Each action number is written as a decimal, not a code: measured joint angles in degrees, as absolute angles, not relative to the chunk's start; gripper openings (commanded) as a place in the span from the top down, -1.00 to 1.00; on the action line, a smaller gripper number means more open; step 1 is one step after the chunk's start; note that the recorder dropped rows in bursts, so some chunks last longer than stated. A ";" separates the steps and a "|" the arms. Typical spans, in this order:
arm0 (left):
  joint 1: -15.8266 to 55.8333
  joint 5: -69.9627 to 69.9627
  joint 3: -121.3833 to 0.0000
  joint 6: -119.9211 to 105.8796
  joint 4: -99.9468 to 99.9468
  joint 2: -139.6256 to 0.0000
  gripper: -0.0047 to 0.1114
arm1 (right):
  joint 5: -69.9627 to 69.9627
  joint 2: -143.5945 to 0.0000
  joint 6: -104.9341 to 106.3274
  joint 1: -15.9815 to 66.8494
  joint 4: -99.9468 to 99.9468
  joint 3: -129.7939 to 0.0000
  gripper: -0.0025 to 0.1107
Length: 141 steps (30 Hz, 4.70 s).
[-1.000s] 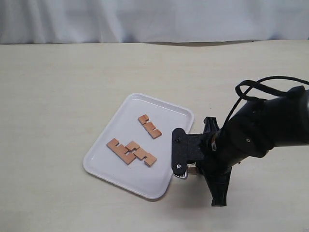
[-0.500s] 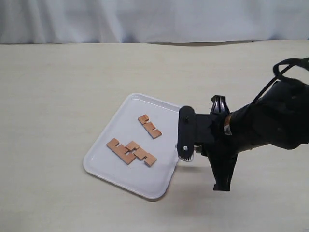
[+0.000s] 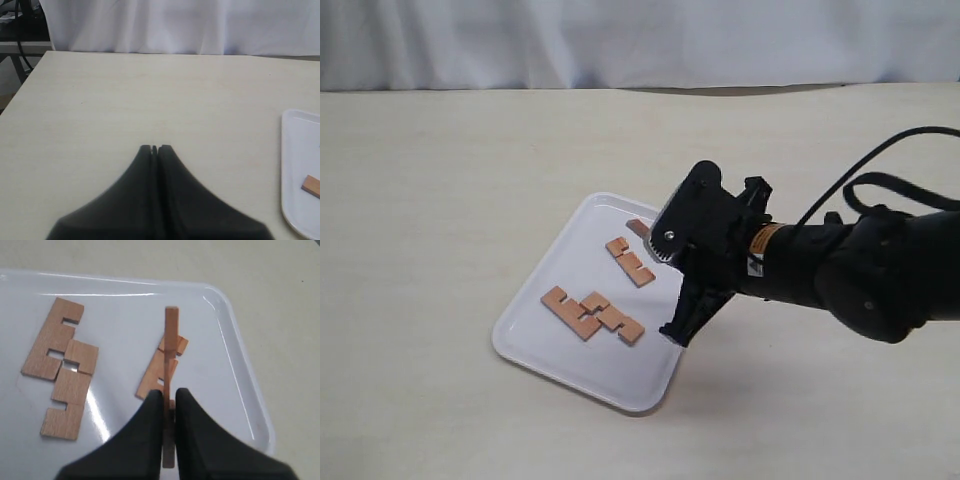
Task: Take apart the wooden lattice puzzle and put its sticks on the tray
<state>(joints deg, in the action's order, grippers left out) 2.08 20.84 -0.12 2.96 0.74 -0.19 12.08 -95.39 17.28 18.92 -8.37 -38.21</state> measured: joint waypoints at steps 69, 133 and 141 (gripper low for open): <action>2.08 20.84 -0.12 2.96 0.74 -0.19 0.92 | -9.26 -33.55 -5.23 -10.45 -1.14 -25.74 0.88; 2.08 20.84 -0.12 2.96 0.74 -0.19 0.92 | -17.87 -0.24 -2.49 -9.24 9.39 -0.09 0.88; 2.08 20.84 -0.12 2.96 0.74 -0.19 0.92 | -22.31 -0.24 -0.63 -9.24 9.39 -0.09 0.88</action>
